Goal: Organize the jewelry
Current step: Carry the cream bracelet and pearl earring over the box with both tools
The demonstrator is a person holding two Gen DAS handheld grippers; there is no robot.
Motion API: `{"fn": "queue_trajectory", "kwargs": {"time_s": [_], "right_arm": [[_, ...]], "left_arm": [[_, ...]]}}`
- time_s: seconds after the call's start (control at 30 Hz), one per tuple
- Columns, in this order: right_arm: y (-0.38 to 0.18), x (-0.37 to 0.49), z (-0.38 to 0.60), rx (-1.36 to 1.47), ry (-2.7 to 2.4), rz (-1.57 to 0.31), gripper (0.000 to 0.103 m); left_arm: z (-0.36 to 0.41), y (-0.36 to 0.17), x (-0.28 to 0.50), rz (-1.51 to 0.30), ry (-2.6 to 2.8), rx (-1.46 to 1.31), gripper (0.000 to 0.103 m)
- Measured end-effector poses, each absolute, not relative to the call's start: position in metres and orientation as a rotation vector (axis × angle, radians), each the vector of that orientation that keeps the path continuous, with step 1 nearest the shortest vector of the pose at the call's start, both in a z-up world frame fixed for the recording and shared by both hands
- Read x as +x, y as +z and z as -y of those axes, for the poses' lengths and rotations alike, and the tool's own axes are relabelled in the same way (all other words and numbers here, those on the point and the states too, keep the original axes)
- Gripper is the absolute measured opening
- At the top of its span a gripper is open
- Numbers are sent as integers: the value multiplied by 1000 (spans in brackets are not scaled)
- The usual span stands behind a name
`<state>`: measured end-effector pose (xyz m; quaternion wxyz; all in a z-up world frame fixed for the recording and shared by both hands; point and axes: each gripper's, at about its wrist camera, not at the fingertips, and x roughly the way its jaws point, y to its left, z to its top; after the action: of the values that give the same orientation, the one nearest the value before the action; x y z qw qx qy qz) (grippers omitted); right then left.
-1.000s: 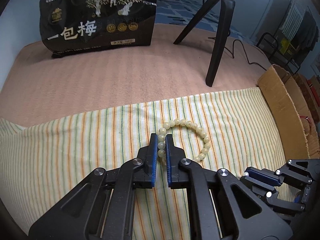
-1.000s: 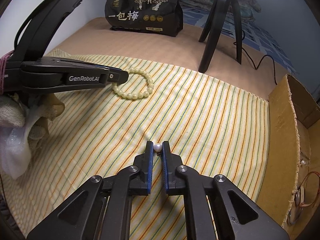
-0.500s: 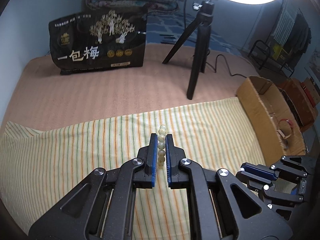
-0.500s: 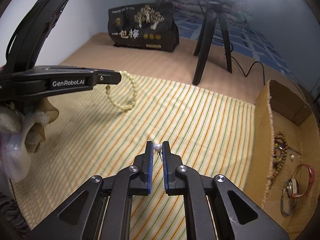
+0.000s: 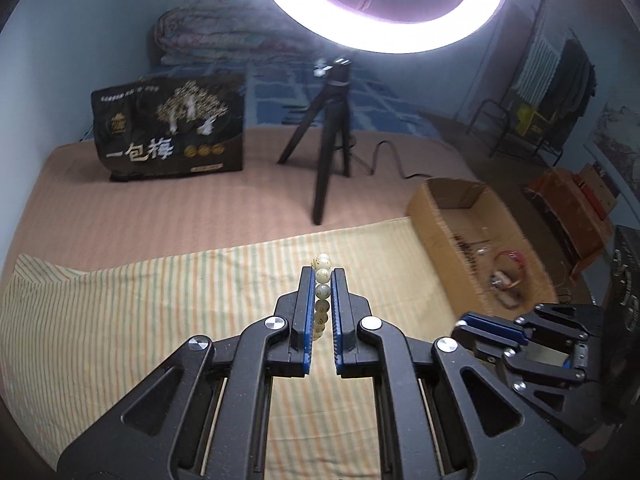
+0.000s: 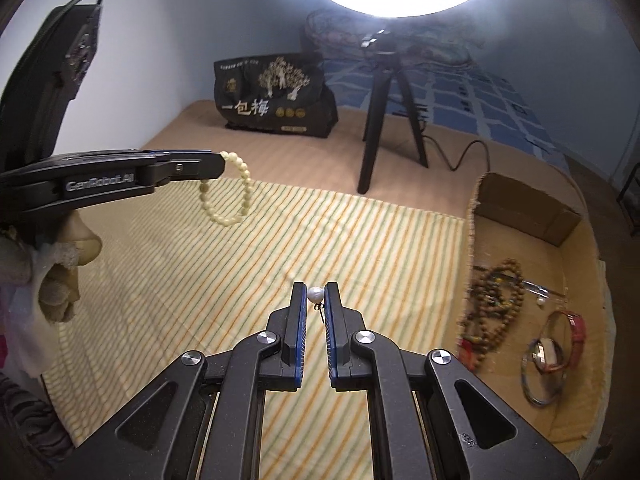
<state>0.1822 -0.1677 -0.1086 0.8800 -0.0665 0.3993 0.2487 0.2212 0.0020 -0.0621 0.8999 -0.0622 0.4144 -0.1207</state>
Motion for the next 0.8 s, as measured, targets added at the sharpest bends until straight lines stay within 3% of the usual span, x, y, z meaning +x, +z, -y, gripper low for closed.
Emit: {"fn": "queue_trajectory", "kwargs": {"time_s": [0.8], "right_arm": [[-70, 205, 297, 40, 311, -770, 7]], "left_arm": [[121, -31, 197, -798, -469, -122, 6]]}}
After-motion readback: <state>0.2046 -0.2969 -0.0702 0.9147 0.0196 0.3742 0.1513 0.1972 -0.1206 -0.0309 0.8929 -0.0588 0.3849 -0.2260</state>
